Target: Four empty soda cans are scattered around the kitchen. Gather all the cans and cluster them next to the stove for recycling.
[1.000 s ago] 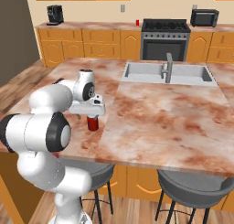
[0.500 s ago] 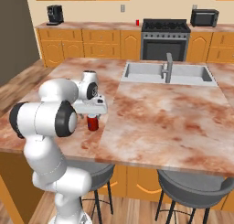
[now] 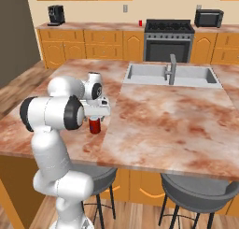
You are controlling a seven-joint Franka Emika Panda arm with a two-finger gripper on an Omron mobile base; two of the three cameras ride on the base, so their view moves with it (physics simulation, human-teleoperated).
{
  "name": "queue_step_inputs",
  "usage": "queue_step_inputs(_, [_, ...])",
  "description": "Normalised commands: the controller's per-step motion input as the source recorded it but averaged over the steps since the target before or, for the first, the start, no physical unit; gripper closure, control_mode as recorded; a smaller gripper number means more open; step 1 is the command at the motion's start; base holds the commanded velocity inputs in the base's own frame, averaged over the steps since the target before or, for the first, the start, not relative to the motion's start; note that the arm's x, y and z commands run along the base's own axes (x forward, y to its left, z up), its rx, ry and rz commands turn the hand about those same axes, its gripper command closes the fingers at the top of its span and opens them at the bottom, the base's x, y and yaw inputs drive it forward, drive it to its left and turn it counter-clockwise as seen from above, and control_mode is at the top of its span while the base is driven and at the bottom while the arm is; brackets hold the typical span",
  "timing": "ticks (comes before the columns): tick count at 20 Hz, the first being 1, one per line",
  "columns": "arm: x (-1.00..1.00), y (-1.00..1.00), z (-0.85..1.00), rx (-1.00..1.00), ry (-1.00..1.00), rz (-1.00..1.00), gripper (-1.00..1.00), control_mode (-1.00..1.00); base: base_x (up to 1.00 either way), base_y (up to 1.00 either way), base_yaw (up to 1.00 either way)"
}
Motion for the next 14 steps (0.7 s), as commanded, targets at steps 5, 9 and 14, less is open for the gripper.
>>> queue_step_inputs(5, [0.2,0.05,0.0,0.0,0.09,0.01,-1.0,-1.0,0.0,0.0,0.0])
queue_step_inputs(9, [0.11,0.01,-0.02,0.0,0.07,0.0,-1.0,-1.0,0.0,0.0,0.0])
queue_step_inputs(14, [0.0,0.0,-0.1,0.0,0.01,0.0,-1.0,-1.0,0.0,0.0,0.0])
